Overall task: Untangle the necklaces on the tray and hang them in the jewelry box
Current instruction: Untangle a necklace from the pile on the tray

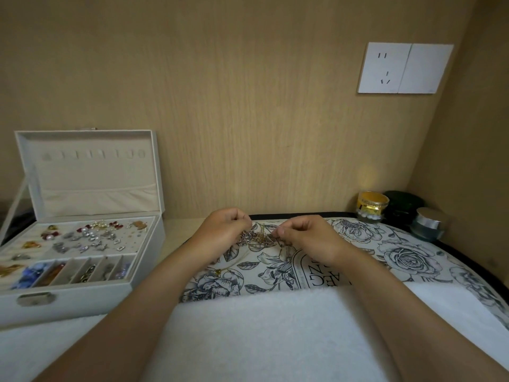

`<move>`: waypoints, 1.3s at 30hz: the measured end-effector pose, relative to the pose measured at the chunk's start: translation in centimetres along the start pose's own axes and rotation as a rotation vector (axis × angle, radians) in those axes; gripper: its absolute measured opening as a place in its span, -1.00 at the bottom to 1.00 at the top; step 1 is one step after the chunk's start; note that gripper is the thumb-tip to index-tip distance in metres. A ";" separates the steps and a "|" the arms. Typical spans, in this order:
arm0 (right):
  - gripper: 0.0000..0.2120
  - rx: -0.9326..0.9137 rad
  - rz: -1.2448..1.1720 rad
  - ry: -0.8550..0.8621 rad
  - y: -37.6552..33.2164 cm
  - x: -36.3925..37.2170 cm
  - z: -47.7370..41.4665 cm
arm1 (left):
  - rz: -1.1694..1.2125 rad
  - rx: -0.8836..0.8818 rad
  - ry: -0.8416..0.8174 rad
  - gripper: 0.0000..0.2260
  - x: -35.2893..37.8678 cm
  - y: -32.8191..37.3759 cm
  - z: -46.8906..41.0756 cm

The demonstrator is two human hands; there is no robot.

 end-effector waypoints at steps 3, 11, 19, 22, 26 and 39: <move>-0.83 -0.008 0.016 0.000 -0.2 0.0 0.0 | 0.099 -0.027 -0.032 -0.83 -0.1 -0.3 0.0; -0.81 0.049 0.080 -0.050 0.0 0.4 0.5 | -0.171 0.034 -0.023 -0.84 -0.8 0.1 0.0; -0.94 0.054 0.194 -0.210 -0.6 0.8 1.2 | -0.624 0.225 0.110 -0.86 -0.8 0.6 0.3; -0.98 0.057 0.307 -0.311 -0.7 1.7 1.6 | -0.737 0.332 0.079 -0.90 0.2 0.8 0.6; -0.94 0.086 0.364 -0.401 -1.1 2.6 2.1 | -0.735 0.386 0.020 -0.93 0.6 0.4 0.3; -0.75 -0.201 0.574 -0.217 -1.3 3.5 -0.2 | -0.837 0.357 0.062 -0.88 -0.2 0.2 0.5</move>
Point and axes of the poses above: each hand's wrist, its own z-axis away from the middle knuckle, its own x-axis out of the palm, y = z × x, the point moved 9 cm from there along -z, towards the middle knuckle, and after that the axes turned 3 degrees about -x, right-handed, at the moved point
